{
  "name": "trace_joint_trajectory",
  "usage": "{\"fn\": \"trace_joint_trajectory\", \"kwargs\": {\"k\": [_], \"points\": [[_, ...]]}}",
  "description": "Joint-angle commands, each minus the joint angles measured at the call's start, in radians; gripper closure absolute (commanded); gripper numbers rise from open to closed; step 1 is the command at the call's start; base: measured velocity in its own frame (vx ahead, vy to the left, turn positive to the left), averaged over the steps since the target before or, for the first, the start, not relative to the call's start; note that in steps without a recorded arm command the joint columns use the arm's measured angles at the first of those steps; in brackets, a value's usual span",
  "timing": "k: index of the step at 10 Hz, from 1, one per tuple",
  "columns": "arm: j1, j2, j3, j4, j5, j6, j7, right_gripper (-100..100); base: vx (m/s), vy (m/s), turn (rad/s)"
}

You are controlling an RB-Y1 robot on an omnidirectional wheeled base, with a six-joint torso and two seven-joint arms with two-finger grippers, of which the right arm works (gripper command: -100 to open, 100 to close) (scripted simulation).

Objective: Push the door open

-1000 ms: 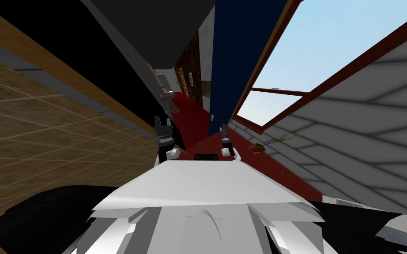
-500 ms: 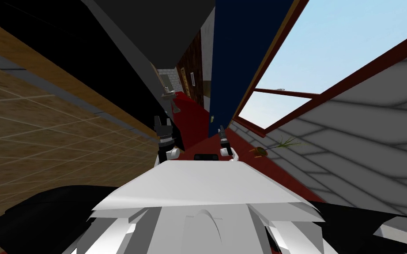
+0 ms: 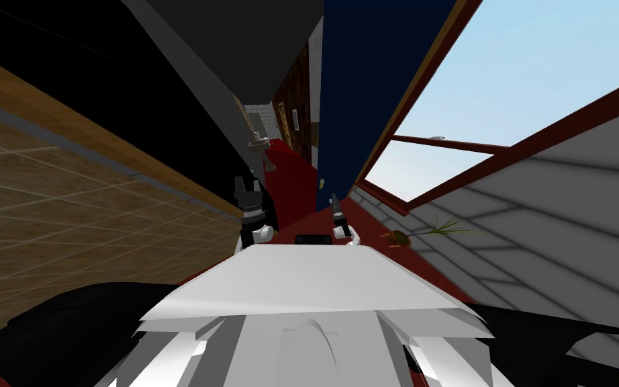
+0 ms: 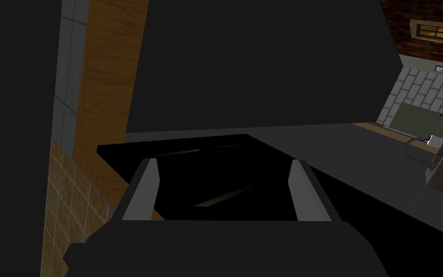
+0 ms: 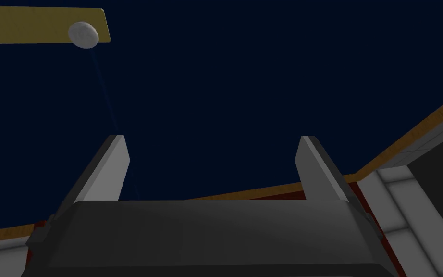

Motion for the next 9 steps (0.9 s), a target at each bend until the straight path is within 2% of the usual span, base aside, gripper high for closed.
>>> {"fn": "trace_joint_trajectory", "kwargs": {"k": [1,9], "points": [[-0.016,0.006,0.005,0.045,0.004,-0.012,0.003,-100,0.074,-0.104,0.071],[-0.076,0.029,0.030,0.213,0.019,-0.047,0.007,-100,0.074,-0.088,0.064]]}}
